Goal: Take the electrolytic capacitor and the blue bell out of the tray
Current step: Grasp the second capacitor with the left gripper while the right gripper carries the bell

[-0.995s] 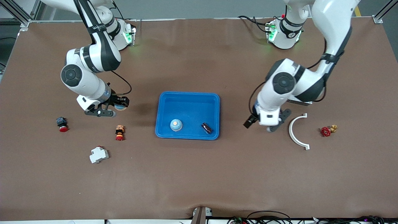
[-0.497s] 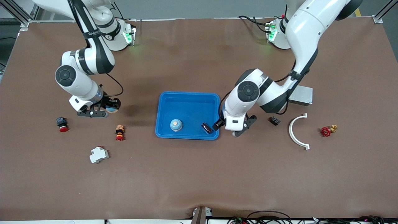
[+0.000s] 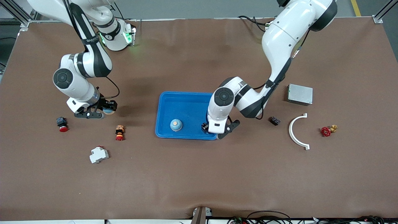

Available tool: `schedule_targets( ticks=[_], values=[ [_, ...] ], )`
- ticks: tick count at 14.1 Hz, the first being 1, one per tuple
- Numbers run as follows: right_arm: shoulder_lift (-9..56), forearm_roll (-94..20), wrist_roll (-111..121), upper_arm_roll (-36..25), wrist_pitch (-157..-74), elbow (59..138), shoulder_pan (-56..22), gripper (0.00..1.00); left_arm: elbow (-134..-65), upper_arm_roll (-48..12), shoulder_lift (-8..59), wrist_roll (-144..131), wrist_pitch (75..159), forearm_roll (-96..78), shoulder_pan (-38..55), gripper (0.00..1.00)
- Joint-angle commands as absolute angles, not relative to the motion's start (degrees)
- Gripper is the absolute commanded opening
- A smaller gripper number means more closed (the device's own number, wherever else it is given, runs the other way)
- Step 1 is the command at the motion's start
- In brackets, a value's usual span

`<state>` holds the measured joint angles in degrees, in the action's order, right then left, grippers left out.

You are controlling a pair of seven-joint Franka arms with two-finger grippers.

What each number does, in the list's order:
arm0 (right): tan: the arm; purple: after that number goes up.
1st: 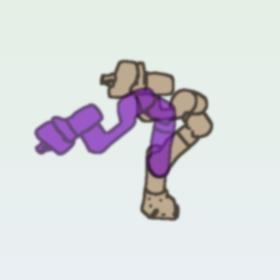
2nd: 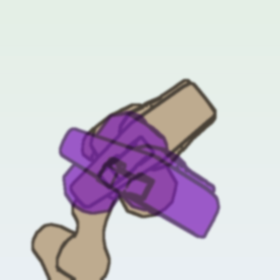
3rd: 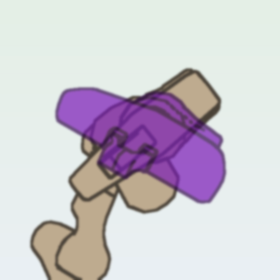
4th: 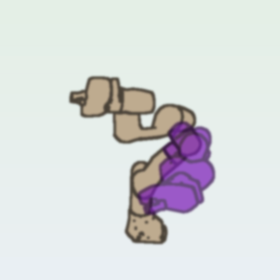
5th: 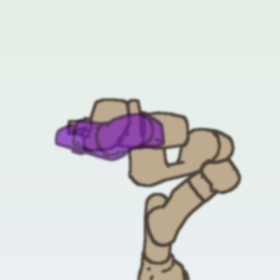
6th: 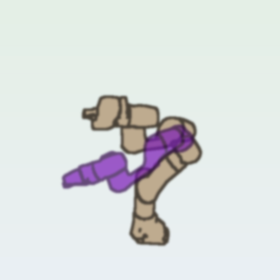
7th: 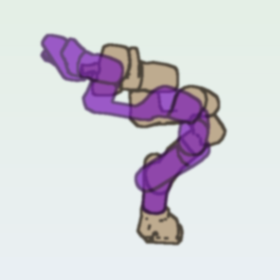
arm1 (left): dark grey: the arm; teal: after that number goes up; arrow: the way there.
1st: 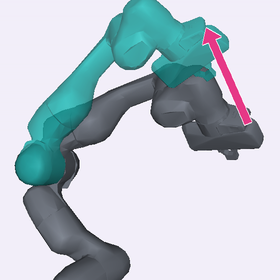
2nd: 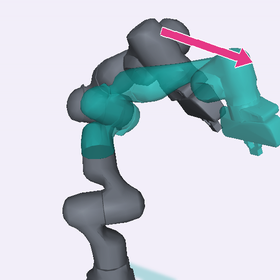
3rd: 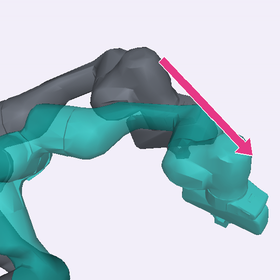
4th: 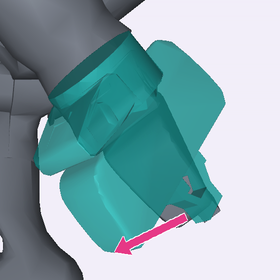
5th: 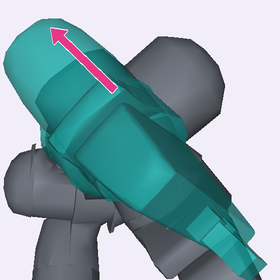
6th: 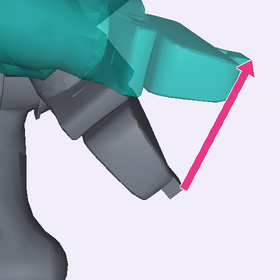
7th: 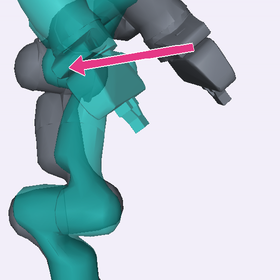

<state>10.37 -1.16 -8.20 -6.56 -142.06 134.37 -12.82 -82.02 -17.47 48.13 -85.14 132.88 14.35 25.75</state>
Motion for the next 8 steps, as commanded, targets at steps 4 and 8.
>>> schedule_targets(
  ticks=[4, 8],
  values=[
    [15.64, -6.14, -7.56, -5.36, -145.28, 134.12, -10.72, 0.0, -79.89, -16.44, 51.5, -86.31, 135.87, 13.62, 27.95, 0.73],
    [17.4, -8.09, -7.29, -5.36, -145.2, 133.33, -10.98, 0.0, -80.07, -16.44, 51.86, -86.31, 136.67, 13.45, 28.3, 0.5]
  ],
)
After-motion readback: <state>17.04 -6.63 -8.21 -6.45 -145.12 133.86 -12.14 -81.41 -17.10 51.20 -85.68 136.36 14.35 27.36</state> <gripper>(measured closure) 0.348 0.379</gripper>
